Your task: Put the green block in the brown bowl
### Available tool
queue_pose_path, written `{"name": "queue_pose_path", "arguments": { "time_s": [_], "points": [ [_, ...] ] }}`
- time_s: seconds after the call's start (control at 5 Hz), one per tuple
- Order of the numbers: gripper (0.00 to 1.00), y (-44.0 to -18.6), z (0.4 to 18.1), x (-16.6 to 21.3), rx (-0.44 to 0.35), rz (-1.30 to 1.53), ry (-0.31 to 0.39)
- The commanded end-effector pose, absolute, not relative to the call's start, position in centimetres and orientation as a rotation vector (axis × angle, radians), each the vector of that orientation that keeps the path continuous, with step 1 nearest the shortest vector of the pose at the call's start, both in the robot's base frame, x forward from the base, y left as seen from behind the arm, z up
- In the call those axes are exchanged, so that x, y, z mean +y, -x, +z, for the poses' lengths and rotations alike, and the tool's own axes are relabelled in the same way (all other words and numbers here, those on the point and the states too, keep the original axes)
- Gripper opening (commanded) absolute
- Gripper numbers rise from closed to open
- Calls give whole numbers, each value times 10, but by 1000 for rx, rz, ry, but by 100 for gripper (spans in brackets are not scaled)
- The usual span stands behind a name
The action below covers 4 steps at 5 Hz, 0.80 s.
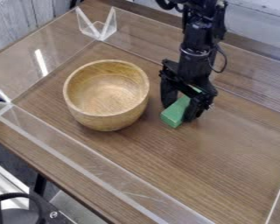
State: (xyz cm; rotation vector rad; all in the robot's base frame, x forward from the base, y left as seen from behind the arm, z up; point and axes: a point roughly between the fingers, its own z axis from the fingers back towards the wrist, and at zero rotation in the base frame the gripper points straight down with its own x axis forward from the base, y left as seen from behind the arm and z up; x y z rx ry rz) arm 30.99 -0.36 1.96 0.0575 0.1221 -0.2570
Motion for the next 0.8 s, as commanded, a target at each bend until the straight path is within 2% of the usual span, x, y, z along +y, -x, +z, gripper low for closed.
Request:
{"name": "queue_pose_path", "arguments": {
  "time_s": [0.0, 0.6],
  "points": [
    [100, -310, 21, 1, 124, -255, -65],
    [100, -307, 21, 5, 146, -254, -61]
  ]
}}
